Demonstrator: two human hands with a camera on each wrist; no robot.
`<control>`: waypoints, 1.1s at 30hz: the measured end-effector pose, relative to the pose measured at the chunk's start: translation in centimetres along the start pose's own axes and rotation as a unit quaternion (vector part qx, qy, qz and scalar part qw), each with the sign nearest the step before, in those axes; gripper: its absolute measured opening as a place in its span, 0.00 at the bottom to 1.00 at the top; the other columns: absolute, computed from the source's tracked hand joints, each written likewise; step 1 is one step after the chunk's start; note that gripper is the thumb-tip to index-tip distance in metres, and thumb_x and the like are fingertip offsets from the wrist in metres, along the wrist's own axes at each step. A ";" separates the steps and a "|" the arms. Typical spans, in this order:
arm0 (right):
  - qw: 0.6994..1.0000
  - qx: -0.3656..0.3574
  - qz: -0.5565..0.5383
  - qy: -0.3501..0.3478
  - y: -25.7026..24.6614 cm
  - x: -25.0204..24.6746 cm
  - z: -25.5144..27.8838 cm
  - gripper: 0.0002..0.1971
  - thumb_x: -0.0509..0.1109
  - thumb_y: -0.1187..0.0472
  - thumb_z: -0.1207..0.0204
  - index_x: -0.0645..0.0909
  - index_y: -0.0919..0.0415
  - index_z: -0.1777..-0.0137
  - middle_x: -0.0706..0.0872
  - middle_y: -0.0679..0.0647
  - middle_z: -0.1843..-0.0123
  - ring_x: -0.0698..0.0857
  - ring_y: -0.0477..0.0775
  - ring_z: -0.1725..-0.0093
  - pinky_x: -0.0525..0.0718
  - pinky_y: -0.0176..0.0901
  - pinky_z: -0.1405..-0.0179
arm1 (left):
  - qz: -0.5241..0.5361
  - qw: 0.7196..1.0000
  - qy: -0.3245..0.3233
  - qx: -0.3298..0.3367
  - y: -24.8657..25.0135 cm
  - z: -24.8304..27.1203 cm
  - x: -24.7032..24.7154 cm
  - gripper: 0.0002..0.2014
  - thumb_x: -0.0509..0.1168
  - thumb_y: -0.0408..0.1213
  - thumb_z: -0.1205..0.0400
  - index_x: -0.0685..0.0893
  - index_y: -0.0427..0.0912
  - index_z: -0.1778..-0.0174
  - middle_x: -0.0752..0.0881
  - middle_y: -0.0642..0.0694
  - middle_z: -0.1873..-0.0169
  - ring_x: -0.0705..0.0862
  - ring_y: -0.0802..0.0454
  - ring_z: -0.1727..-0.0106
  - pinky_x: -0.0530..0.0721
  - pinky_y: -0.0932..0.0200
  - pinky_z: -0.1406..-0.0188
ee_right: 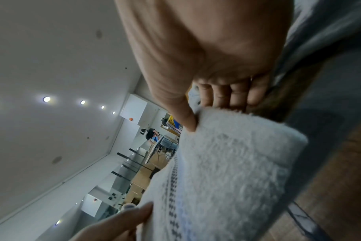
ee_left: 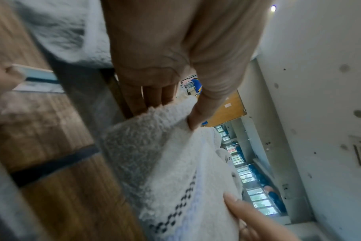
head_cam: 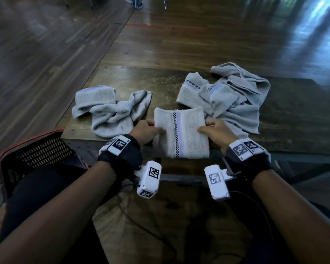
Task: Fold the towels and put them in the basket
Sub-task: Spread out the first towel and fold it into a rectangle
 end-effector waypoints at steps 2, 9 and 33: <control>0.999 0.015 -0.031 -0.015 1.1 -0.2 2.0 0.20 0.74 0.60 0.30 0.80 0.64 0.38 0.87 0.57 0.43 0.85 0.55 0.46 0.82 0.54 0.42 | 0.037 0.999 -0.024 -0.010 -1.1 1.8 0.0 0.14 0.70 0.34 0.24 0.83 0.38 0.43 0.87 0.40 0.54 0.86 0.45 0.55 0.85 0.52 0.56; 0.978 0.126 -0.148 -0.073 7.0 0.2 12.6 0.21 0.72 0.66 0.27 0.77 0.67 0.34 0.86 0.60 0.43 0.83 0.61 0.40 0.76 0.61 0.36 | 0.099 0.991 -0.089 -0.016 -5.6 10.5 2.2 0.06 0.67 0.28 0.23 0.82 0.44 0.57 0.85 0.45 0.61 0.83 0.49 0.61 0.81 0.58 0.66; 0.919 -0.331 -0.138 -0.164 -28.5 -4.1 23.8 0.09 0.63 0.59 0.19 0.78 0.58 0.42 0.85 0.59 0.46 0.85 0.60 0.50 0.83 0.61 0.48 | 0.170 0.934 0.119 0.292 17.9 31.0 -17.9 0.03 0.65 0.35 0.20 0.83 0.41 0.55 0.84 0.48 0.70 0.81 0.55 0.73 0.78 0.63 0.74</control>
Point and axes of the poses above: each hand's wrist, its own z-axis away from the middle knuckle, its own x-axis out of the palm, y = z × x, the point moved 2 cm from there along -z, towards the middle knuckle
